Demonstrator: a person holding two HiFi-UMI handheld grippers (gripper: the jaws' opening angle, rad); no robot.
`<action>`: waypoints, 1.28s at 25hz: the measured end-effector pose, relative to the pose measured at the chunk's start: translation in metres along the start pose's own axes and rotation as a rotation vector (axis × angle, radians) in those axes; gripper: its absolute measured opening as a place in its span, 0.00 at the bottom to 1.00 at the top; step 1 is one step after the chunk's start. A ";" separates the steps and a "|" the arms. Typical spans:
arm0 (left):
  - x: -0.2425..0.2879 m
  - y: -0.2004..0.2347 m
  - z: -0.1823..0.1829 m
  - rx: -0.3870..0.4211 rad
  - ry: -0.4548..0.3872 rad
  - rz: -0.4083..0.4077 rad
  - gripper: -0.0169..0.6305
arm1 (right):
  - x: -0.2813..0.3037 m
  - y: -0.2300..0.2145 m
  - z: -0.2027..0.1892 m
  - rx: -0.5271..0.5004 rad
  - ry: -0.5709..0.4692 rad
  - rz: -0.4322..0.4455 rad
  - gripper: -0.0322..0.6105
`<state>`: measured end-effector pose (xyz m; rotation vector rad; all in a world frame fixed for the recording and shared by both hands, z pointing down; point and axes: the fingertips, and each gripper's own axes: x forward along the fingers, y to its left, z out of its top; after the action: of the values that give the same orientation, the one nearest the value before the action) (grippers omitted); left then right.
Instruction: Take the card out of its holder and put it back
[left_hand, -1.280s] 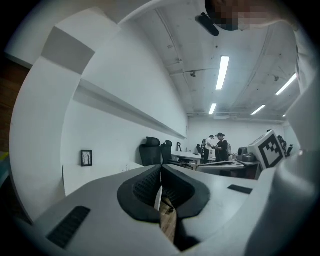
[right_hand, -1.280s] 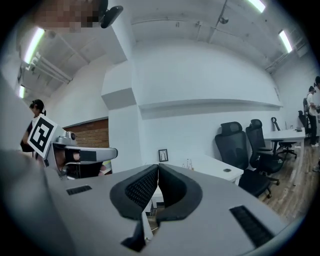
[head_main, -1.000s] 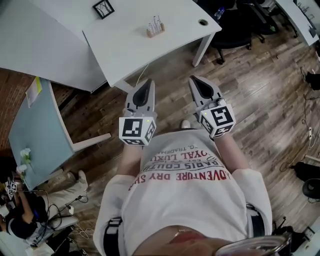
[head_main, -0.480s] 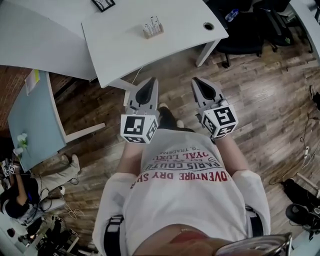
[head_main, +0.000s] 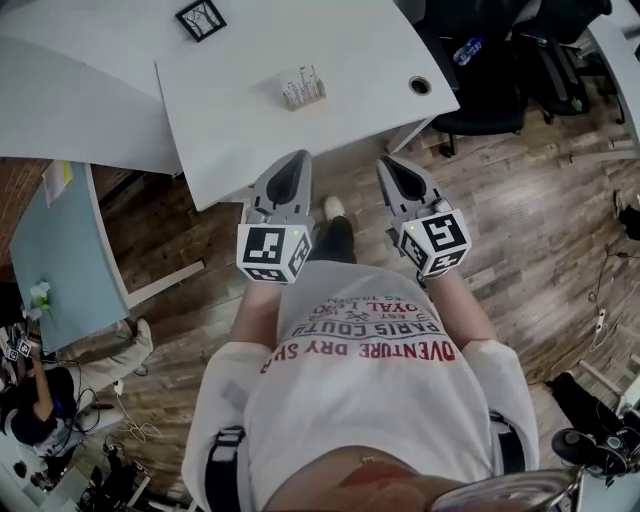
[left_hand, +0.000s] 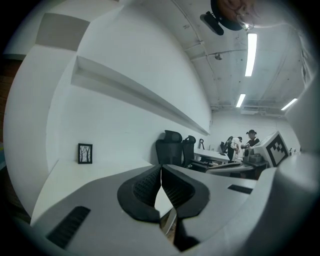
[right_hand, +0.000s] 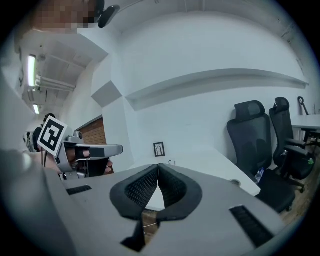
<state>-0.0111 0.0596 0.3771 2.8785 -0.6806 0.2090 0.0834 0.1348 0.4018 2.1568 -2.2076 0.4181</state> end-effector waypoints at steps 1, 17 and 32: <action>0.010 0.006 0.004 0.000 -0.004 0.000 0.06 | 0.011 -0.006 0.005 -0.009 0.000 0.003 0.09; 0.119 0.123 0.040 0.006 -0.019 0.051 0.06 | 0.176 -0.060 0.053 -0.079 -0.015 0.086 0.09; 0.145 0.165 0.032 -0.032 0.000 0.259 0.06 | 0.251 -0.073 0.052 -0.120 0.041 0.360 0.09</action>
<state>0.0456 -0.1541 0.3941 2.7534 -1.0459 0.2298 0.1540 -0.1219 0.4160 1.6788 -2.5274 0.3240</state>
